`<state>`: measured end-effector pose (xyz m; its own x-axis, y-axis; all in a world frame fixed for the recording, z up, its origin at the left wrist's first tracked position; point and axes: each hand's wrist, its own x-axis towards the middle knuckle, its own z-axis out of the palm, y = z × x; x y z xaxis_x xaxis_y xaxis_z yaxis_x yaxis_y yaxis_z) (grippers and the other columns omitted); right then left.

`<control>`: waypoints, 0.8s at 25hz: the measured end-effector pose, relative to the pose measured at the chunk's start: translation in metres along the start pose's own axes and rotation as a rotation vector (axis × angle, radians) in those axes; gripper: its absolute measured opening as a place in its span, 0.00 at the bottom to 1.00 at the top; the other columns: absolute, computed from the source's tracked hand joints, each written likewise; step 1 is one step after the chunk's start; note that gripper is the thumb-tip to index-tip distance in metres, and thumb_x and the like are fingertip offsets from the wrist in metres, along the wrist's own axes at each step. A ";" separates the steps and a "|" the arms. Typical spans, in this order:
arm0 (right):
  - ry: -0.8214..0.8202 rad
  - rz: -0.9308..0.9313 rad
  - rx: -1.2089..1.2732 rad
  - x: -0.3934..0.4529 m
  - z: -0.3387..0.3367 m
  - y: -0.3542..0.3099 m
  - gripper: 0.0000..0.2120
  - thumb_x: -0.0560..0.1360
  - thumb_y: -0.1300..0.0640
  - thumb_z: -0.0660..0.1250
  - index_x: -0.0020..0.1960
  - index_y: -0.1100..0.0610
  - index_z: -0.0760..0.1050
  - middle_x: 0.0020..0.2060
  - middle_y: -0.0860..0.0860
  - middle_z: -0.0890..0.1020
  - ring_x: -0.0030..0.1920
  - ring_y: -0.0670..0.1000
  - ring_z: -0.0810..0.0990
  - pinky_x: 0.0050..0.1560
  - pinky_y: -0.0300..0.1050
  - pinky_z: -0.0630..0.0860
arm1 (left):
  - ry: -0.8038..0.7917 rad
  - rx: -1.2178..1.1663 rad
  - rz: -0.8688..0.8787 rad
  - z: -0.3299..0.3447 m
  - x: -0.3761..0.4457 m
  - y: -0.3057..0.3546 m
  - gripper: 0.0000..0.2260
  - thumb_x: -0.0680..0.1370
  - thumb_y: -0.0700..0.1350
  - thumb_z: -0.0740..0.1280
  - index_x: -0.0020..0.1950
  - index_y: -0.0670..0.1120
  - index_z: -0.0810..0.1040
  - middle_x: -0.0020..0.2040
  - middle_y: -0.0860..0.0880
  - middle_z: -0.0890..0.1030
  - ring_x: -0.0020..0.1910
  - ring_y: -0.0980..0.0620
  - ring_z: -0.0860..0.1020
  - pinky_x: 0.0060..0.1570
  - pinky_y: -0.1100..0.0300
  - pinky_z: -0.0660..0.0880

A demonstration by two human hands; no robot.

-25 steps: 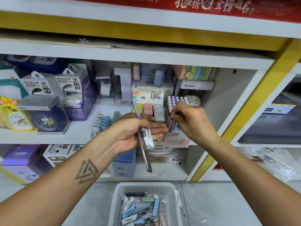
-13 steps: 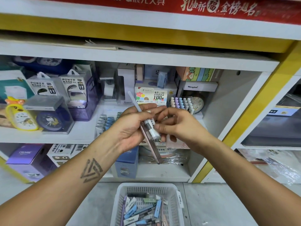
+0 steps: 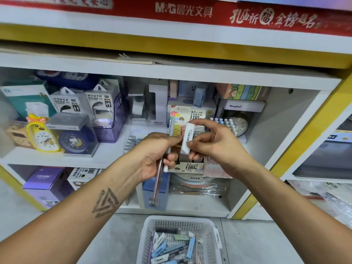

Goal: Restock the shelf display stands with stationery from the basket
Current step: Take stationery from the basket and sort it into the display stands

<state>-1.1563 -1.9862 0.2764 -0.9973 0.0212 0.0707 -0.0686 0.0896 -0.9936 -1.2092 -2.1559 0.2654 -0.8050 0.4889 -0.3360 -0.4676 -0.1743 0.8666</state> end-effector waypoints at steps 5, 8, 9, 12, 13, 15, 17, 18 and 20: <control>0.001 -0.099 0.006 0.006 0.010 0.001 0.17 0.72 0.74 0.71 0.56 0.59 0.74 0.40 0.60 0.85 0.39 0.56 0.85 0.40 0.48 0.82 | -0.073 -0.005 -0.108 -0.011 -0.006 0.003 0.07 0.79 0.40 0.66 0.53 0.37 0.78 0.36 0.39 0.80 0.20 0.59 0.65 0.17 0.69 0.61; -0.081 -0.140 -0.124 0.006 0.015 0.002 0.09 0.70 0.76 0.71 0.48 0.67 0.80 0.47 0.57 0.86 0.49 0.56 0.85 0.53 0.51 0.82 | 0.049 -0.069 -0.041 -0.024 -0.007 0.008 0.05 0.77 0.31 0.65 0.52 0.36 0.77 0.36 0.41 0.79 0.20 0.59 0.65 0.16 0.68 0.61; -0.095 -0.114 -0.130 0.007 0.017 0.003 0.09 0.70 0.78 0.69 0.46 0.68 0.81 0.48 0.57 0.86 0.51 0.56 0.85 0.54 0.51 0.82 | 0.110 -0.039 0.018 -0.029 -0.007 0.009 0.07 0.75 0.28 0.65 0.50 0.36 0.78 0.34 0.41 0.79 0.20 0.58 0.66 0.17 0.67 0.61; -0.060 -0.032 -0.093 0.011 0.021 0.001 0.11 0.74 0.76 0.65 0.50 0.67 0.82 0.48 0.58 0.86 0.45 0.56 0.85 0.48 0.48 0.80 | 0.218 0.133 0.180 -0.037 -0.012 0.011 0.08 0.73 0.26 0.68 0.47 0.38 0.78 0.31 0.42 0.80 0.20 0.55 0.66 0.20 0.66 0.61; -0.056 -0.020 -0.090 0.012 0.022 0.000 0.09 0.75 0.72 0.66 0.53 0.65 0.81 0.47 0.58 0.86 0.42 0.54 0.83 0.45 0.46 0.78 | 0.223 0.175 0.201 -0.039 -0.013 0.011 0.08 0.72 0.27 0.69 0.46 0.38 0.78 0.30 0.43 0.79 0.20 0.55 0.66 0.20 0.66 0.61; -0.110 0.016 -0.102 0.013 0.030 -0.003 0.10 0.75 0.66 0.72 0.56 0.61 0.79 0.44 0.58 0.85 0.38 0.51 0.79 0.39 0.43 0.74 | 0.219 0.246 0.216 -0.040 -0.017 0.011 0.08 0.72 0.28 0.70 0.45 0.39 0.79 0.28 0.46 0.77 0.20 0.55 0.66 0.20 0.66 0.61; -0.165 0.037 -0.144 0.016 0.038 -0.002 0.17 0.72 0.66 0.74 0.59 0.58 0.78 0.42 0.57 0.82 0.38 0.51 0.78 0.35 0.42 0.73 | 0.197 0.285 0.210 -0.040 -0.020 0.013 0.07 0.72 0.30 0.71 0.46 0.39 0.79 0.28 0.47 0.76 0.21 0.55 0.65 0.21 0.66 0.61; -0.171 0.042 -0.162 0.017 0.041 -0.001 0.18 0.72 0.68 0.74 0.60 0.57 0.78 0.41 0.56 0.80 0.38 0.52 0.77 0.35 0.42 0.73 | 0.192 0.278 0.206 -0.041 -0.022 0.014 0.06 0.73 0.30 0.70 0.48 0.38 0.80 0.28 0.47 0.77 0.21 0.55 0.65 0.21 0.66 0.61; -0.122 0.049 -0.156 0.020 0.044 -0.002 0.18 0.73 0.70 0.72 0.60 0.56 0.80 0.41 0.55 0.79 0.35 0.54 0.76 0.34 0.46 0.73 | 0.226 0.221 0.205 -0.048 -0.023 0.020 0.07 0.74 0.30 0.68 0.51 0.36 0.79 0.33 0.43 0.78 0.21 0.56 0.65 0.21 0.67 0.60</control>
<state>-1.1771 -2.0295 0.2761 -0.9959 -0.0905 0.0020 -0.0242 0.2452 -0.9692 -1.2175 -2.2114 0.2730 -0.9455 0.2574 -0.1993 -0.2184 -0.0476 0.9747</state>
